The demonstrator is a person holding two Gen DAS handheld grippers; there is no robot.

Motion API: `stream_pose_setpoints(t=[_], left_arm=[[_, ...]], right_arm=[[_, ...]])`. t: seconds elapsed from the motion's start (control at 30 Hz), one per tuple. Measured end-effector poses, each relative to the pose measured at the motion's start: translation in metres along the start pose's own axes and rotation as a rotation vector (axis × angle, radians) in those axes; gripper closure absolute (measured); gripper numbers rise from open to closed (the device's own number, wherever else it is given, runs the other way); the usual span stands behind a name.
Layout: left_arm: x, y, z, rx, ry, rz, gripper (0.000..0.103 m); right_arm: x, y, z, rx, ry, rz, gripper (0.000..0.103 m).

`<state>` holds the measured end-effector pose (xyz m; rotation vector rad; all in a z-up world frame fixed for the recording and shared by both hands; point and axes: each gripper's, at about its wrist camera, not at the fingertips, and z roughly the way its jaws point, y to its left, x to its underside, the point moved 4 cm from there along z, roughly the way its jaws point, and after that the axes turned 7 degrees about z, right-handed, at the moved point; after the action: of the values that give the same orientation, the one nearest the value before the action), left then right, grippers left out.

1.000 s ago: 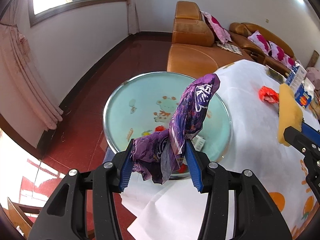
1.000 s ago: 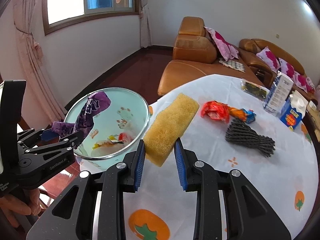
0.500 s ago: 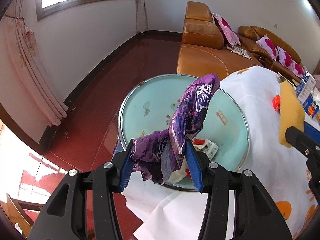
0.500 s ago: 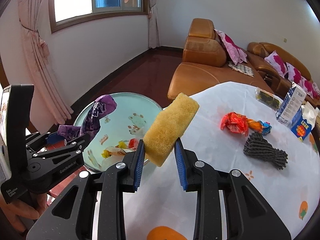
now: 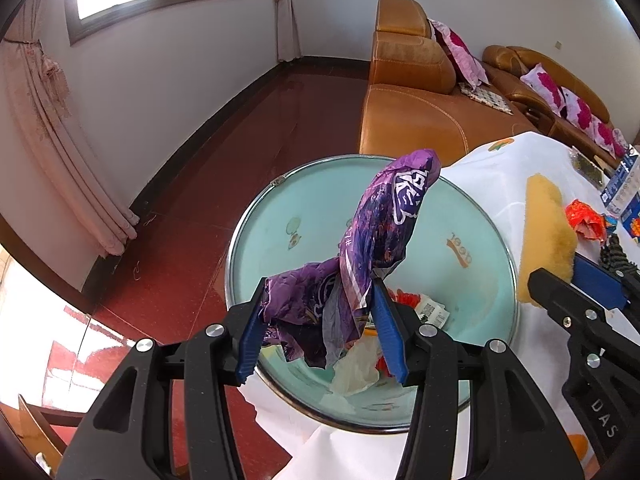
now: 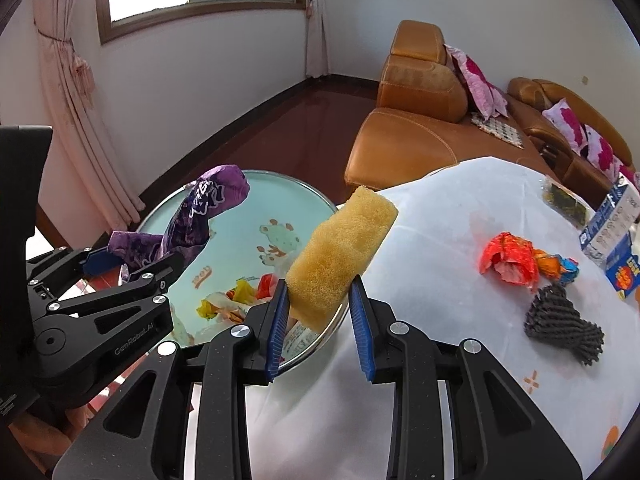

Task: Collect trash
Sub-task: 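Open the right gripper to drop the sponge while the left drops the purple wrapper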

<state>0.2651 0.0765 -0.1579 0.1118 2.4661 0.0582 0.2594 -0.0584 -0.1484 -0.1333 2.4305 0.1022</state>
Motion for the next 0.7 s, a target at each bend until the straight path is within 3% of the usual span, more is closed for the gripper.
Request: stream_pose_setpoints(t=[0.47,0.57,0.7], left_arm=[[-0.002,0.0,0.012,-0.006,0.03,-0.009,0.053],[-0.001,0.002,0.012,-0.009,0.031,-0.009,0.053],[-0.002,0.002,0.012,-0.013,0.033,-0.01,0.053]], right_arm=[[-0.002,0.01,0.031,-0.042,0.073,-0.038,0.072],[-0.004,0.014,0.037,-0.062,0.087,-0.049,0.068],[-0.004,0.015,0.036,-0.057,0.074,-0.053,0.055]])
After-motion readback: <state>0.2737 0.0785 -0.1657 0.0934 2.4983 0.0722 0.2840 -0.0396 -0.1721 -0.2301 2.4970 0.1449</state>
